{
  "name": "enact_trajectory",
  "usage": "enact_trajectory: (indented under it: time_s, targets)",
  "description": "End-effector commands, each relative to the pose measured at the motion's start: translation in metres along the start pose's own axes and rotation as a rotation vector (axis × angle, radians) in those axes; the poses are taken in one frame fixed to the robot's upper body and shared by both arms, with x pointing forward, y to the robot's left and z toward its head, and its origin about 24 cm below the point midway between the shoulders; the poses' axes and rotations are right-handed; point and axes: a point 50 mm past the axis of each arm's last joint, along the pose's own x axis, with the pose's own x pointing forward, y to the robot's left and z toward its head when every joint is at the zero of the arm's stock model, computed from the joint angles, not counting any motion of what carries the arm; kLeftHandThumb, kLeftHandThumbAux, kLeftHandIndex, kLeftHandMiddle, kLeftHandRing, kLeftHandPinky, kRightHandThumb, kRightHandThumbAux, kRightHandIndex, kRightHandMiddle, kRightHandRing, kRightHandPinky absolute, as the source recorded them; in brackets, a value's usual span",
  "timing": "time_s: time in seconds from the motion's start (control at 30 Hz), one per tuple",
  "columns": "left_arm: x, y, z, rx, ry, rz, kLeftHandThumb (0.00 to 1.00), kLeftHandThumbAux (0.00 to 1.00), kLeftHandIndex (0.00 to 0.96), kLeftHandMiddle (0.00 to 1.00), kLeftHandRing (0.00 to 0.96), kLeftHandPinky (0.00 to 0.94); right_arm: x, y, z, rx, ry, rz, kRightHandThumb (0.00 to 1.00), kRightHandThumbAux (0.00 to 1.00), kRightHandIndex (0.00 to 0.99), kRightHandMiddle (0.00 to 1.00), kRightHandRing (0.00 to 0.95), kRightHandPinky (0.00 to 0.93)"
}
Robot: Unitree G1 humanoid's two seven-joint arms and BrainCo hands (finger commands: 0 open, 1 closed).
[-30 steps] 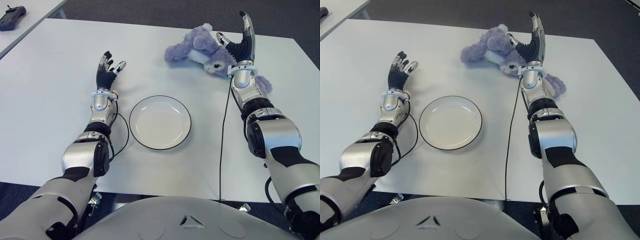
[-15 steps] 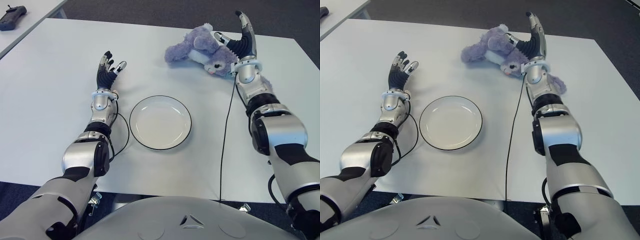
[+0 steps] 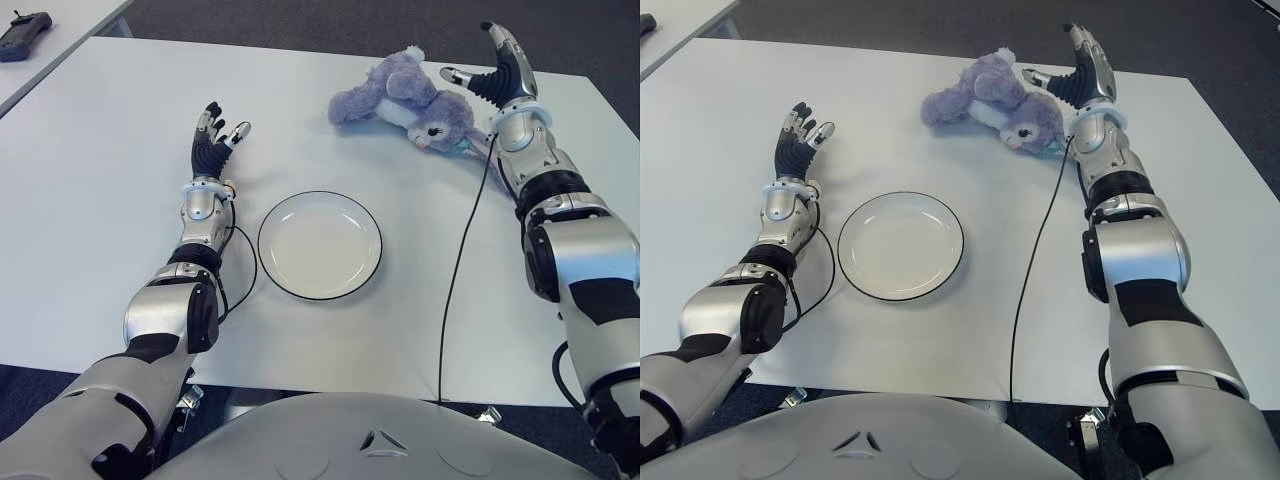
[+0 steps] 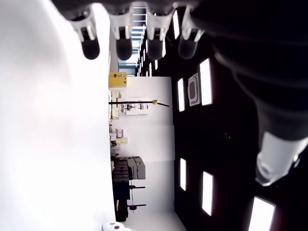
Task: Put the doll into the plate.
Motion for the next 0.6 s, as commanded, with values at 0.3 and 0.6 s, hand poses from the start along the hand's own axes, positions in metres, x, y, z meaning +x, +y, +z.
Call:
enact_trajectory:
  time_s: [0.3, 0.6]
  targets:
    - [-0.0824, 0.0064, -0.1066, -0.012, 0.509, 0.051, 0.0, 0.611, 0.0, 0.033, 0.0, 0.0, 0.0028, 0.002, -0.0005, -0.128, 0.027, 0.07, 0.137, 0.474, 0.0, 0.0, 0.0, 0.003]
    - [-0.0828, 0.0069, -0.1067, -0.005, 0.507, 0.055, 0.0, 0.62, 0.0, 0.038, 0.0, 0.0, 0.0023, 0.0059, -0.0008, -0.153, 0.034, 0.107, 0.175, 0.5, 0.0, 0.0, 0.0, 0.008]
